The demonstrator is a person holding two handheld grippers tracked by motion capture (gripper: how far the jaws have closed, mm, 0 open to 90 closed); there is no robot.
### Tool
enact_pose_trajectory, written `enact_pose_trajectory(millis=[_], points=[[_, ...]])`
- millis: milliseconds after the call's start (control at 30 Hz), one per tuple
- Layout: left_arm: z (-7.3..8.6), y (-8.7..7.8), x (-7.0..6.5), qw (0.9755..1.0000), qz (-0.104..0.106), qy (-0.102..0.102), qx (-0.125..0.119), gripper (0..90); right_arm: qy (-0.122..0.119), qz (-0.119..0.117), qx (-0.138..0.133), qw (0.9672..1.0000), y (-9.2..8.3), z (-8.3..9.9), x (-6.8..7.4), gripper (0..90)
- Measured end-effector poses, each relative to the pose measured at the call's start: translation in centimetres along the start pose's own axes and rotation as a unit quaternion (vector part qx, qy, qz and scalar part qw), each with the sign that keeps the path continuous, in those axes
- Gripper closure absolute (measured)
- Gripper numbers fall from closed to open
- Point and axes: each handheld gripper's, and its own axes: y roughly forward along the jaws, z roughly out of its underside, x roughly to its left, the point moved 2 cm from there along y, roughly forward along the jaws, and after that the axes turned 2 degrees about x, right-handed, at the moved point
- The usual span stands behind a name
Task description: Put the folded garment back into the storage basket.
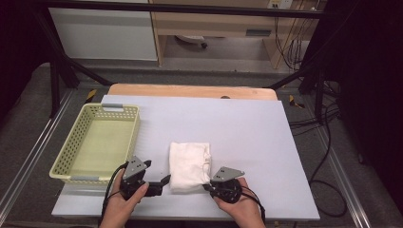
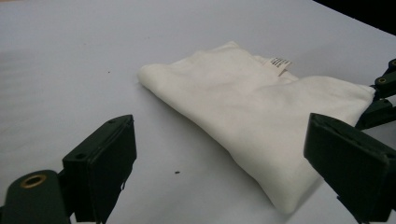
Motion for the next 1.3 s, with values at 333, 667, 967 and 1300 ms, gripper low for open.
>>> enact_pose_trajectory(millis=[333,667,967,1300], points=[[-1.7,-0.6,0.1,0.9992,-0.020,0.018,-0.030,9.9,-0.007,-0.014,0.013,0.9998,-0.6,-0.1,0.3,80.1],[-3.9,1.8,0.5,0.9994,-0.016,0.029,-0.006,10.2,-0.013,-0.012,0.020,0.9996,-1.2,0.2,0.7,79.9],[-7.4,5.1,1.2,0.9989,-0.024,0.040,-0.004,10.2,-0.027,-0.009,0.028,0.9992,-1.1,0.4,0.7,80.0],[-8.8,8.0,2.3,0.9987,-0.036,0.035,0.008,10.4,-0.030,-0.011,0.041,0.9987,-0.7,1.0,0.7,79.8]])
